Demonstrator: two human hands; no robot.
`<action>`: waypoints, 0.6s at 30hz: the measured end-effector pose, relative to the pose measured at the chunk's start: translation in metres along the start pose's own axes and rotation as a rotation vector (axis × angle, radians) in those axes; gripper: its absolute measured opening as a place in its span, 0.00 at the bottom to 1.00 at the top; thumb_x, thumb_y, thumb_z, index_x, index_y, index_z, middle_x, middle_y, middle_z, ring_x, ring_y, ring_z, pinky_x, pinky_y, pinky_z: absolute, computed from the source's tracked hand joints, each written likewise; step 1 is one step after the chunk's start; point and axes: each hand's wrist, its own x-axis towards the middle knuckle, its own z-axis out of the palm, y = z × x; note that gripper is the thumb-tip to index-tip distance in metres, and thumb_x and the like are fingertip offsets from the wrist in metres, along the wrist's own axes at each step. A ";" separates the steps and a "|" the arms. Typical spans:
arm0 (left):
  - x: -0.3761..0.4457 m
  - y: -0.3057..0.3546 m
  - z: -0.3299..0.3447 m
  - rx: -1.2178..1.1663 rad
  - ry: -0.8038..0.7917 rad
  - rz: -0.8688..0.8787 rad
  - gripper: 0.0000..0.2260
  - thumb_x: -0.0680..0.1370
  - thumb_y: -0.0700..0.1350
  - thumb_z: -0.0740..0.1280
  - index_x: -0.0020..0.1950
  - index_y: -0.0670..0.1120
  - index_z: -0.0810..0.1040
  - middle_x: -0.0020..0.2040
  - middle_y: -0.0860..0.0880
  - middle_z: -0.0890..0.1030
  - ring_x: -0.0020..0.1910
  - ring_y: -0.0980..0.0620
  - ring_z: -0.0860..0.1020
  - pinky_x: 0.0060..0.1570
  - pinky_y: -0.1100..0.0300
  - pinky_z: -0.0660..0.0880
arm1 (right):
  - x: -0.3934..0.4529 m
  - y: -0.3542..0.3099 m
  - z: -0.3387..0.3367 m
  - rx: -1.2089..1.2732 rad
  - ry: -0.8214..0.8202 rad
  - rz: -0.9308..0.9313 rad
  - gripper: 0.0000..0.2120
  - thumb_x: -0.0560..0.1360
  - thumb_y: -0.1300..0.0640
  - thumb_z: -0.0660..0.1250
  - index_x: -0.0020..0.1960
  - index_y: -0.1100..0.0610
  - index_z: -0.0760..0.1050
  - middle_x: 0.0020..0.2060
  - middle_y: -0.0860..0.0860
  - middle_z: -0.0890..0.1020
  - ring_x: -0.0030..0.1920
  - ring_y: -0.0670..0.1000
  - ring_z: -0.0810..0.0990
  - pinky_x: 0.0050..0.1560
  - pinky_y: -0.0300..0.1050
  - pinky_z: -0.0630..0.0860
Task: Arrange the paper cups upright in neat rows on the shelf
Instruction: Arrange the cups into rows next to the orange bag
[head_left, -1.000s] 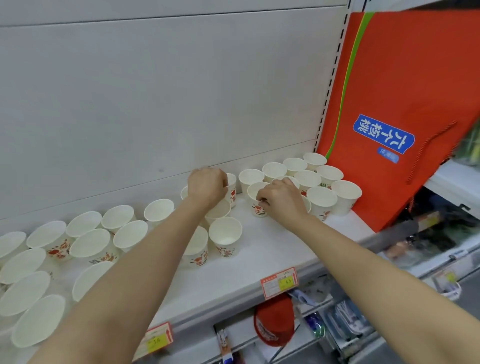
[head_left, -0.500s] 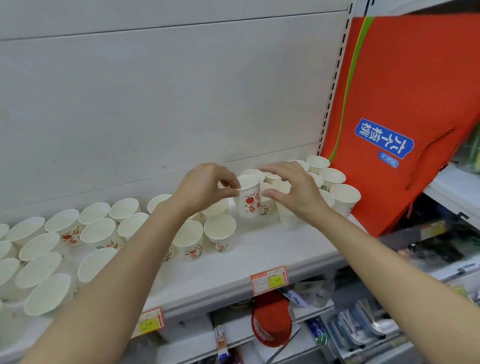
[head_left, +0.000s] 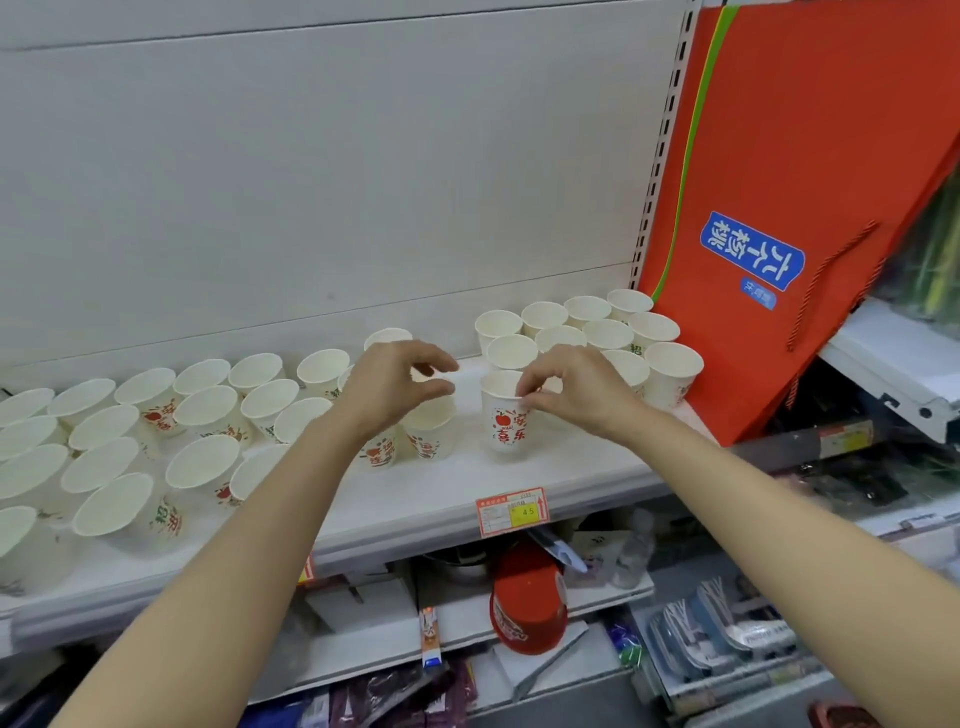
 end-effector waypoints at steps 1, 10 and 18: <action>-0.006 -0.006 0.002 0.025 0.038 -0.037 0.06 0.72 0.48 0.76 0.47 0.56 0.84 0.46 0.60 0.83 0.44 0.63 0.78 0.46 0.62 0.74 | -0.003 0.001 0.004 -0.075 0.012 -0.020 0.04 0.68 0.57 0.75 0.41 0.49 0.83 0.39 0.44 0.83 0.44 0.47 0.77 0.44 0.45 0.71; -0.038 -0.027 0.006 0.022 0.129 -0.155 0.04 0.72 0.49 0.75 0.44 0.57 0.84 0.44 0.61 0.82 0.44 0.62 0.79 0.45 0.55 0.76 | -0.004 0.013 0.034 -0.331 0.157 -0.208 0.05 0.65 0.60 0.76 0.39 0.52 0.83 0.35 0.47 0.82 0.41 0.54 0.79 0.44 0.50 0.73; -0.016 -0.040 -0.006 0.044 0.267 -0.319 0.03 0.74 0.48 0.72 0.45 0.55 0.85 0.42 0.58 0.83 0.44 0.57 0.79 0.42 0.58 0.76 | 0.010 -0.045 0.065 0.077 0.229 0.005 0.01 0.71 0.57 0.72 0.41 0.53 0.83 0.36 0.45 0.83 0.38 0.46 0.78 0.41 0.48 0.76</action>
